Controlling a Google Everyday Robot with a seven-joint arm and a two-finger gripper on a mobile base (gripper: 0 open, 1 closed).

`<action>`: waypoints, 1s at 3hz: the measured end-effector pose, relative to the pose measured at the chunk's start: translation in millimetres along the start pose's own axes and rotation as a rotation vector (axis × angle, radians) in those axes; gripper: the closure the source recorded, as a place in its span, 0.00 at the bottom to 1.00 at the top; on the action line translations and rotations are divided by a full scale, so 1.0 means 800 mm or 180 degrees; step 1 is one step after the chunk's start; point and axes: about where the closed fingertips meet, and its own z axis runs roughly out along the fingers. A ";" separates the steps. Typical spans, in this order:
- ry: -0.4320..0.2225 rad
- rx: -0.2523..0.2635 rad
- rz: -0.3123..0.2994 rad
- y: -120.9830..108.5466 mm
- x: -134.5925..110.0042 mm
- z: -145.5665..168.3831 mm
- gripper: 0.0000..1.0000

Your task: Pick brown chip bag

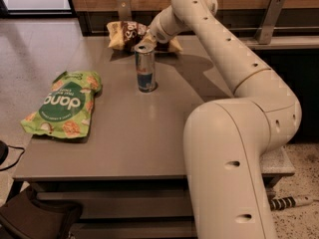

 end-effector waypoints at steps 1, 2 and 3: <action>0.0000 0.0000 0.0000 0.000 0.000 0.000 1.00; 0.0000 0.0000 0.0000 -0.001 -0.001 -0.001 1.00; -0.0001 0.0001 0.0000 -0.001 -0.001 -0.001 1.00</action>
Offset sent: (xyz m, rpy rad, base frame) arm 0.0027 0.0005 0.0046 0.0493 -0.0003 0.0343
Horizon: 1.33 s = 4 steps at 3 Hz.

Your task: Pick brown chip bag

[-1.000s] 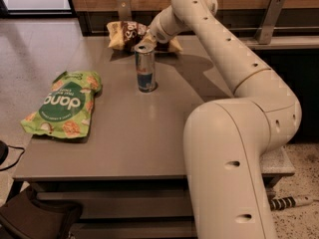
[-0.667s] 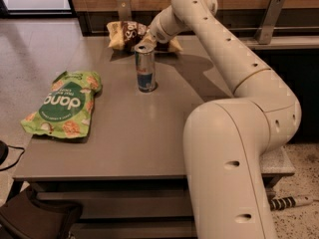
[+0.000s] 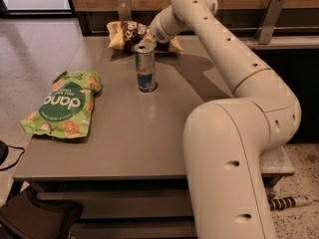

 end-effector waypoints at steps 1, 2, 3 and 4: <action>0.0000 0.0000 0.0000 0.000 0.000 0.000 1.00; 0.0000 0.0001 0.0000 0.000 0.000 0.000 1.00; 0.0000 0.0001 0.0000 0.000 0.000 0.000 1.00; -0.0001 0.0002 -0.0001 0.000 0.000 0.000 1.00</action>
Offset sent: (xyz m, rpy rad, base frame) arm -0.0335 -0.0785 0.1667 0.0369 -0.3079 -0.1059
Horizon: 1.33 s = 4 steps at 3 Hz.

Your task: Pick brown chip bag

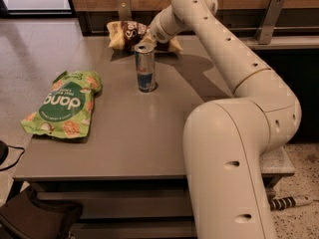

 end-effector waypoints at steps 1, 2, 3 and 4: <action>-0.0067 0.0284 -0.0107 -0.030 -0.025 -0.060 1.00; -0.0145 0.0375 -0.0165 -0.036 -0.054 -0.090 1.00; -0.0145 0.0375 -0.0165 -0.036 -0.054 -0.090 1.00; -0.0180 0.0426 -0.0247 -0.040 -0.069 -0.101 1.00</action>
Offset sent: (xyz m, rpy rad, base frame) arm -0.0021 -0.0135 0.0334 -0.0027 -0.0579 -0.0195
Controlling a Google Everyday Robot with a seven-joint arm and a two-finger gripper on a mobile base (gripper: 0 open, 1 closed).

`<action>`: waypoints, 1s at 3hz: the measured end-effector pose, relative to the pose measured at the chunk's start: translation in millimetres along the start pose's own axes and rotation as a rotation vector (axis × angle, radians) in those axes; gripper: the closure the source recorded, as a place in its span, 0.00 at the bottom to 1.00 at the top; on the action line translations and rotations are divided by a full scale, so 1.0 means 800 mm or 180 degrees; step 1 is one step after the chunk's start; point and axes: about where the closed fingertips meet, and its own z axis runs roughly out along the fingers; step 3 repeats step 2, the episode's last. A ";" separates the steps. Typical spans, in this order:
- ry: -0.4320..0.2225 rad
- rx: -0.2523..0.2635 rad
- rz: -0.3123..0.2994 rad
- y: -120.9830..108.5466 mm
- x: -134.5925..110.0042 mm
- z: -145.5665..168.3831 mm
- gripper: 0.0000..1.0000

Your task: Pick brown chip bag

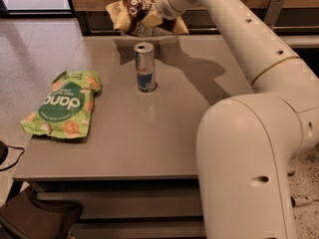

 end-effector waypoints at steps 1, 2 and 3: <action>-0.0030 0.0132 -0.0167 -0.014 -0.029 -0.024 1.00; -0.0083 0.0213 -0.0237 -0.021 -0.045 -0.041 1.00; -0.0083 0.0213 -0.0237 -0.021 -0.045 -0.041 1.00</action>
Offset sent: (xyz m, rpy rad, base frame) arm -0.0191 -0.0057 0.0783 -0.0220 -0.1548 0.0027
